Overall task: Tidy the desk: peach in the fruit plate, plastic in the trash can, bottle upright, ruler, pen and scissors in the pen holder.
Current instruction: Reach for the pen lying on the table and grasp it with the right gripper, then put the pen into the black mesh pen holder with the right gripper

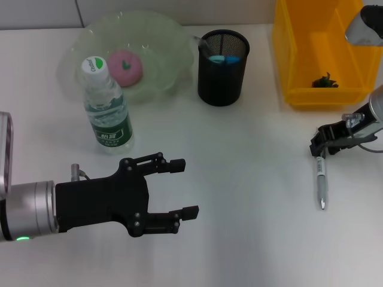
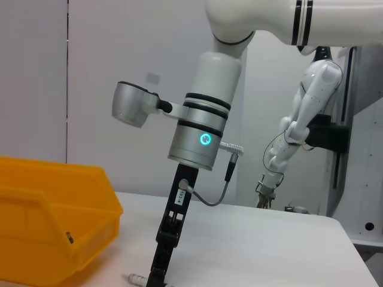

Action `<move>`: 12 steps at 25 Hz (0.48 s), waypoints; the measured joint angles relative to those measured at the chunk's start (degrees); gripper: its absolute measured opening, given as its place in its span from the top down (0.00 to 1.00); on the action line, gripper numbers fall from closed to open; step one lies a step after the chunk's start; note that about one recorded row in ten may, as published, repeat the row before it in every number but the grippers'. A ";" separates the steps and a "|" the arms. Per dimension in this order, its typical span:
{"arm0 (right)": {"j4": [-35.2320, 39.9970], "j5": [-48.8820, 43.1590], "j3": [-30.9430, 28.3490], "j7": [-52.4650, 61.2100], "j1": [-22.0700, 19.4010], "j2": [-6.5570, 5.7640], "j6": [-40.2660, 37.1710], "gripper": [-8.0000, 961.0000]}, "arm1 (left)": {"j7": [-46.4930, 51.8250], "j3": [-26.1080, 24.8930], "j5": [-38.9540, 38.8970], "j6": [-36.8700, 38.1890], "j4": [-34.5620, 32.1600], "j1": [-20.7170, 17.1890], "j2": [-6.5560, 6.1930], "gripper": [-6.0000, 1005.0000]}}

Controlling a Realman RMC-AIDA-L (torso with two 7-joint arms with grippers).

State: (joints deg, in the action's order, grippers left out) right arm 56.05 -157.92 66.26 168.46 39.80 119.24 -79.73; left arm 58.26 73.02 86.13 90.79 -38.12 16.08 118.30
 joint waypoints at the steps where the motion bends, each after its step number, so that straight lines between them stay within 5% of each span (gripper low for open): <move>1: -0.60 -0.21 0.00 0.01 0.35 -0.03 0.14 0.55 | 0.00 0.00 0.00 0.00 0.00 0.00 0.00 0.20; 9: 0.31 -0.30 1.14 -0.53 0.11 0.18 0.11 0.82 | -0.10 0.03 0.00 -0.09 0.07 -0.02 0.00 0.20; 12: 3.53 0.69 1.65 -0.78 -1.32 0.36 -0.21 0.83 | -0.09 0.02 -0.03 -0.09 0.07 -0.06 0.00 0.20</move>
State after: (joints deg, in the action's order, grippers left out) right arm 59.58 -157.22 67.91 167.68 38.48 119.60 -79.93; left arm 58.17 73.04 86.11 90.69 -38.05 16.03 118.30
